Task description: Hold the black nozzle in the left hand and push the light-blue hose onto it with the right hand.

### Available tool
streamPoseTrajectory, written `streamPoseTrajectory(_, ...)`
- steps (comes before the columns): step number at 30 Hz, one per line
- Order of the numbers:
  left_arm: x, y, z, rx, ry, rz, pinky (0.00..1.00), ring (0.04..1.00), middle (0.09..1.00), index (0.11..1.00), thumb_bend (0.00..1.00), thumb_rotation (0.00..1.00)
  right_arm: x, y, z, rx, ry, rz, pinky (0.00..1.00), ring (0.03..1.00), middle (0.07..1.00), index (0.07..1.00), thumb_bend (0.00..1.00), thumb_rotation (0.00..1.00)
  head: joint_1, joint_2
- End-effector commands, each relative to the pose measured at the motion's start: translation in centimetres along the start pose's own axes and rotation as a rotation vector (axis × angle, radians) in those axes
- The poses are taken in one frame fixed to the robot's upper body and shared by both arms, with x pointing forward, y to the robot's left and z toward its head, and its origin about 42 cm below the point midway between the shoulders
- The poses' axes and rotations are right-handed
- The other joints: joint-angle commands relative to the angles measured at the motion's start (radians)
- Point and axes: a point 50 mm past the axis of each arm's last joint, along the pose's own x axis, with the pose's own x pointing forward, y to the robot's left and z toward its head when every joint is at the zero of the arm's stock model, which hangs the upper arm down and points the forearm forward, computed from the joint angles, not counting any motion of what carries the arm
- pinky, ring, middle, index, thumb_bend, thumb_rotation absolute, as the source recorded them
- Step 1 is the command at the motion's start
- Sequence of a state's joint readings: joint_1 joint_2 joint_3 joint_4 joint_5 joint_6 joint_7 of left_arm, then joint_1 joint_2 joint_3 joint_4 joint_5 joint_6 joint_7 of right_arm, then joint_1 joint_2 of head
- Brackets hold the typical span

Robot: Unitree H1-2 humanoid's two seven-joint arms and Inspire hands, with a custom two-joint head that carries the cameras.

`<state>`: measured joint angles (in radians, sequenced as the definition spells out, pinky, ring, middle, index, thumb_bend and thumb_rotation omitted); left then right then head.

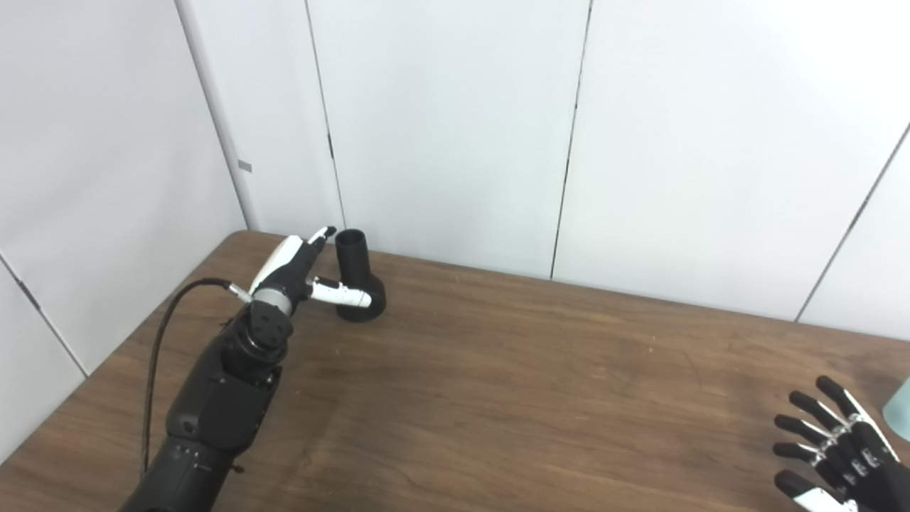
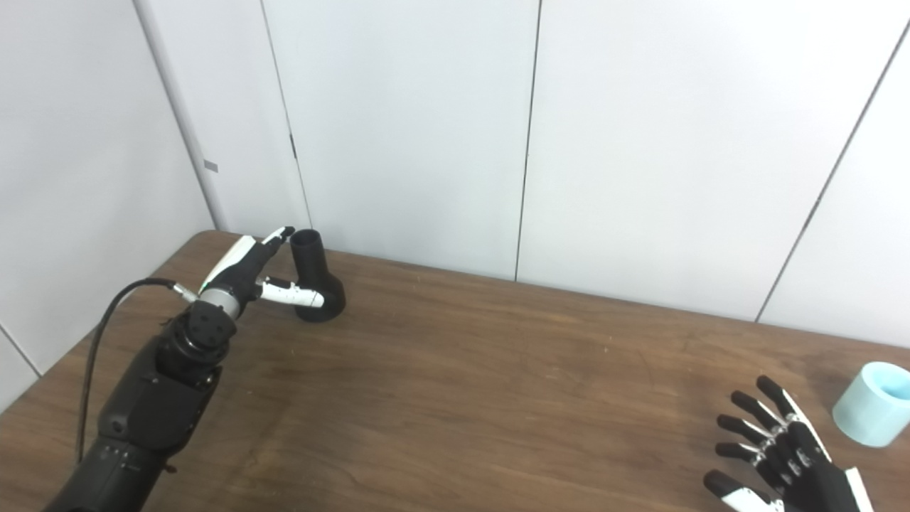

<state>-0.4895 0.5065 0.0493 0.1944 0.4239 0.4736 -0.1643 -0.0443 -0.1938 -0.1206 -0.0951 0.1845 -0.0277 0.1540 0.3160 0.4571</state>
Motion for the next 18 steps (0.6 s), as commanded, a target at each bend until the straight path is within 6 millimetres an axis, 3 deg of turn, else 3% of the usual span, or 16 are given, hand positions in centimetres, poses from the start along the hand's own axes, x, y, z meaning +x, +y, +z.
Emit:
streamPoseTrajectory(1, 0.4, 1.6, 1.3, 0.010, -0.035, 0.064, 1.00, 1.000, 1.000, 0.979, 1.00, 0.23, 0.6, -0.4, 1.8, -0.010, -0.075, 0.004, 0.62, 0.747, 0.836, 0.915, 0.76, 0.25, 0.000, 0.002)
streamPoseTrajectory(10, 0.8, 1.0, 0.2, 0.014, 0.007, 0.058, 1.00, 1.000, 0.978, 0.948, 0.99, 0.23, 0.5, -0.4, 1.8, -0.012, -0.072, 0.005, 0.62, 0.750, 0.836, 0.917, 0.76, 0.25, -0.001, 0.011)
streamPoseTrajectory(18, 1.0, 0.4, -0.1, -0.004, 0.008, 0.024, 1.00, 0.931, 0.867, 0.894, 0.96, 0.19, 0.3, -0.4, 1.9, -0.014, -0.064, 0.005, 0.63, 0.752, 0.835, 0.918, 0.76, 0.25, -0.004, 0.020)
